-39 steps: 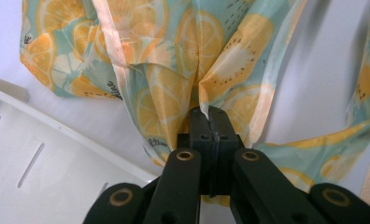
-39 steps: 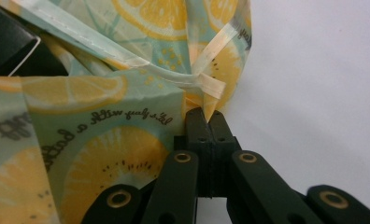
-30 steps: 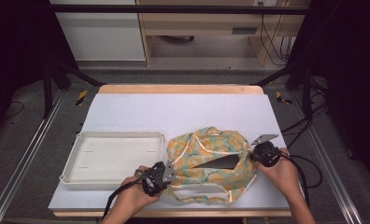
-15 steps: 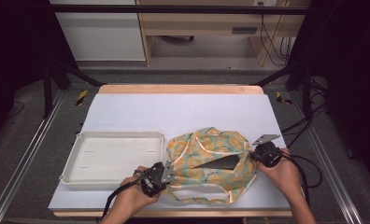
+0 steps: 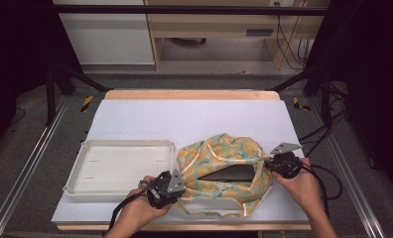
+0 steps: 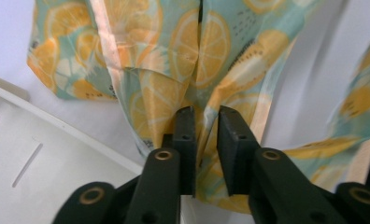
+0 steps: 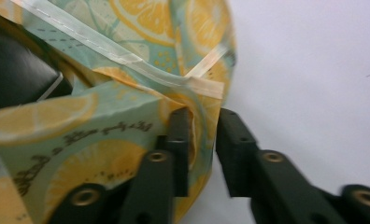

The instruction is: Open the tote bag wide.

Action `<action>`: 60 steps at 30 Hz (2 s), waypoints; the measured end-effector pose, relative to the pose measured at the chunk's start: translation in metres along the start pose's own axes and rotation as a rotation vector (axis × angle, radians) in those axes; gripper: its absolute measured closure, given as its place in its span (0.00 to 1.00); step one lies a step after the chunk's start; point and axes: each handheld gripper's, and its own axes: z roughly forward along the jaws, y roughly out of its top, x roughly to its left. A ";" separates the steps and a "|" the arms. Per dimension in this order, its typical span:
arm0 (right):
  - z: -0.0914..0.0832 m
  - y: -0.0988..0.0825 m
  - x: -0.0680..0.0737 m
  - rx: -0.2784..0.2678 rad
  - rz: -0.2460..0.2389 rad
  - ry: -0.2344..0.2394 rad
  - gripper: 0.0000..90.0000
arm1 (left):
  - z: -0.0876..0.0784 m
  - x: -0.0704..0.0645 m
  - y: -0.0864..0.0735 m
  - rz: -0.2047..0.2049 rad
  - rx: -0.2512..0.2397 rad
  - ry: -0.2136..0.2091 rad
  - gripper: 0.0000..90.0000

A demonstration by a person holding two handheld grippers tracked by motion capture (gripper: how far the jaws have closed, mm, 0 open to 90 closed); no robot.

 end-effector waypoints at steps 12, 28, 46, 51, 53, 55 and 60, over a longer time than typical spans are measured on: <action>-0.044 0.016 0.007 -0.158 -0.002 0.026 0.51 | -0.034 -0.004 0.026 0.031 -0.101 0.016 0.62; -0.077 0.020 0.053 -0.144 -0.131 0.096 0.35 | -0.002 0.018 0.085 0.071 -0.039 0.041 0.36; -0.067 0.012 0.068 -0.023 -0.129 0.087 0.26 | 0.018 0.027 0.086 0.057 0.057 0.081 0.73; -0.064 0.005 0.069 0.009 -0.128 0.096 0.39 | 0.016 0.032 0.086 0.058 0.065 0.093 0.93; -0.062 0.002 0.069 0.021 -0.134 0.091 0.47 | 0.016 0.034 0.085 0.070 0.072 0.110 0.95; -0.059 -0.001 0.069 0.034 -0.130 0.092 0.54 | 0.017 0.036 0.084 0.072 0.081 0.120 0.96; -0.051 -0.009 0.072 0.045 -0.153 0.088 0.79 | 0.023 0.042 0.079 0.052 0.098 0.131 0.97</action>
